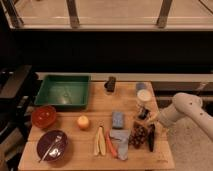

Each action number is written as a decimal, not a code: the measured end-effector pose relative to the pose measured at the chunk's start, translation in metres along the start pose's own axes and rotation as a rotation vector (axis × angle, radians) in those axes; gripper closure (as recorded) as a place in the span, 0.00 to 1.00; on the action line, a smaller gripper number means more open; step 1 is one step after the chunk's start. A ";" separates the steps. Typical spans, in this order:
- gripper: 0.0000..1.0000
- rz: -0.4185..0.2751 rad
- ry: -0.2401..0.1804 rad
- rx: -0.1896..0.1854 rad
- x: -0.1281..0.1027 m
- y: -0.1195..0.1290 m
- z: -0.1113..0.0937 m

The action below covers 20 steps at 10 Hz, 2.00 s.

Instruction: Place brush in paper cup

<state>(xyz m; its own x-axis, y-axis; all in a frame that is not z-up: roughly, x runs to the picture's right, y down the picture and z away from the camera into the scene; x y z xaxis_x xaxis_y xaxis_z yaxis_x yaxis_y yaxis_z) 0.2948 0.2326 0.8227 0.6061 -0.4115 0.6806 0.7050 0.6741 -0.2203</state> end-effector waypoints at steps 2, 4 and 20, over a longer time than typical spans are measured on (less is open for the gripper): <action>0.38 -0.006 -0.004 0.000 -0.001 -0.002 0.000; 0.38 -0.004 -0.008 -0.003 -0.002 0.000 -0.002; 0.94 -0.029 -0.046 0.004 -0.027 -0.023 0.011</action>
<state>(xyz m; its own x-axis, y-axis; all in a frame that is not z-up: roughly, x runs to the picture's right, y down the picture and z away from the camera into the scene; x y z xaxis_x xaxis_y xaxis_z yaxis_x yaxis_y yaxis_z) 0.2584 0.2353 0.8169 0.5676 -0.4025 0.7182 0.7208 0.6646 -0.1971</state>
